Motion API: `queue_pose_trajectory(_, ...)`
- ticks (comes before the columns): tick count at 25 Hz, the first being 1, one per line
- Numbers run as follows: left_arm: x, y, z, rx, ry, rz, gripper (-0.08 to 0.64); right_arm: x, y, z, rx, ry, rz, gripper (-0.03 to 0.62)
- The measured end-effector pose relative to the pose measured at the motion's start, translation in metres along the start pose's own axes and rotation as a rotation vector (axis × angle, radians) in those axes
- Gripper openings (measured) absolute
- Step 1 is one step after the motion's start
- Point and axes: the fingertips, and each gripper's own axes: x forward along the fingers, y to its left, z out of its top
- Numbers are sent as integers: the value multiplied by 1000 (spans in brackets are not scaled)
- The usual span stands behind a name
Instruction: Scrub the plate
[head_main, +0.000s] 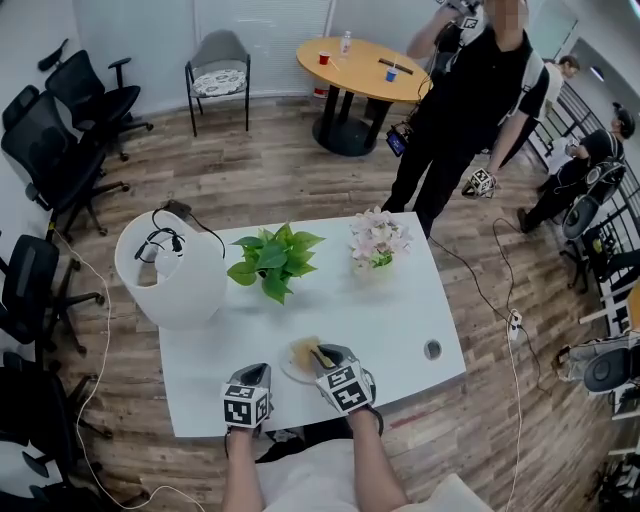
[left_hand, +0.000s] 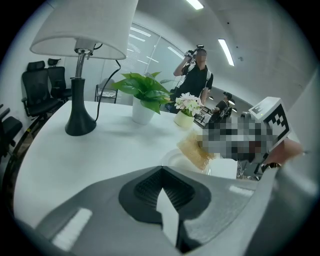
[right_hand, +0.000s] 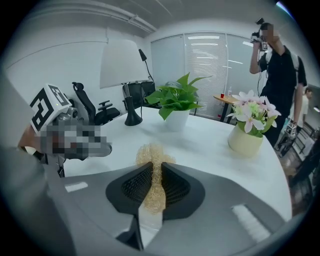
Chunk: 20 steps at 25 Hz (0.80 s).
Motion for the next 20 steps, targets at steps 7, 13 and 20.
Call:
queue_pose_trajectory(7,-6,-4,-14,6,24,-14,2,-2,9,-11,-103,61,-39,77)
queue_pose_trajectory(13,-8,-6,-4,15,-2,-16,2,0,-7,-7,-167,91,-118,77)
queue_pose_trajectory(20,-10,-15,-16,35,27,-33,2,16,12,-20,-265,176,-131,77)
